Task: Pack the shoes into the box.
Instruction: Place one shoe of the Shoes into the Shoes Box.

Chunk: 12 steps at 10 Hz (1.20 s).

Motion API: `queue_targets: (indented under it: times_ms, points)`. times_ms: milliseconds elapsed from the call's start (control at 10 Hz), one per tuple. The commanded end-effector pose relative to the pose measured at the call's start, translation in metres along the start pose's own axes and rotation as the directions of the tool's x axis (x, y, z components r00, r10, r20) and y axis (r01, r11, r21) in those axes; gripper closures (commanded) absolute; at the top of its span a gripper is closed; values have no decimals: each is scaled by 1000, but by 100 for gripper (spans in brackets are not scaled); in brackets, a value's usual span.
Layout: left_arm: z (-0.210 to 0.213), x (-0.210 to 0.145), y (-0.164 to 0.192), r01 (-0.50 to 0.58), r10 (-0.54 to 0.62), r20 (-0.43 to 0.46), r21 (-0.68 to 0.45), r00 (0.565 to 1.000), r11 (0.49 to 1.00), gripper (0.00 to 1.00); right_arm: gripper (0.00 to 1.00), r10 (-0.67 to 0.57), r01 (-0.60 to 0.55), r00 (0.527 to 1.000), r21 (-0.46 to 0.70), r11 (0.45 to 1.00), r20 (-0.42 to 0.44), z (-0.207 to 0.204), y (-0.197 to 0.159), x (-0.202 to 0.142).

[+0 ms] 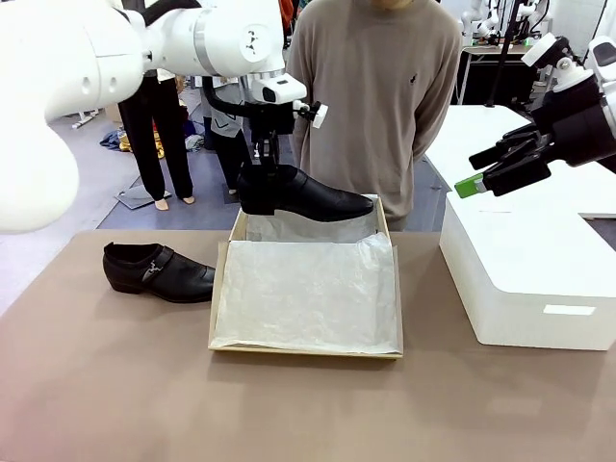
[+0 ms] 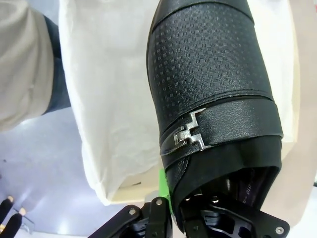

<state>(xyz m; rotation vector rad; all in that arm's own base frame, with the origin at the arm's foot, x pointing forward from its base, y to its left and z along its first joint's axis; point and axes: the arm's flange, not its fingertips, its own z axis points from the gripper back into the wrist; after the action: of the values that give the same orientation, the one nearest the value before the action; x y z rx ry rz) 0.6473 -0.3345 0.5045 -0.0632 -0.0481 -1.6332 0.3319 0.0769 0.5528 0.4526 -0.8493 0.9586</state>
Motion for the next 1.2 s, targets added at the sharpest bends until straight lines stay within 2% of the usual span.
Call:
queue_targets:
  times_ms: [0,300,500,1100]
  points:
    - [10,19,21,-19,19,7,-16,1000,1000,100,0,11,-11,1000,10,1000,16,-1,-1,1]
    - [-3,25,31,-75,75,-26,-5,997,997,100,0,11,-11,1000,10,1000,16,-1,-1,1]
    - [-11,22,38,-54,55,-35,13,998,998,100,0,11,-11,1000,10,1000,16,-1,-1,1]
    - [-37,14,43,-78,78,-23,-20,997,997,100,0,11,-11,1000,10,1000,16,-1,-1,1]
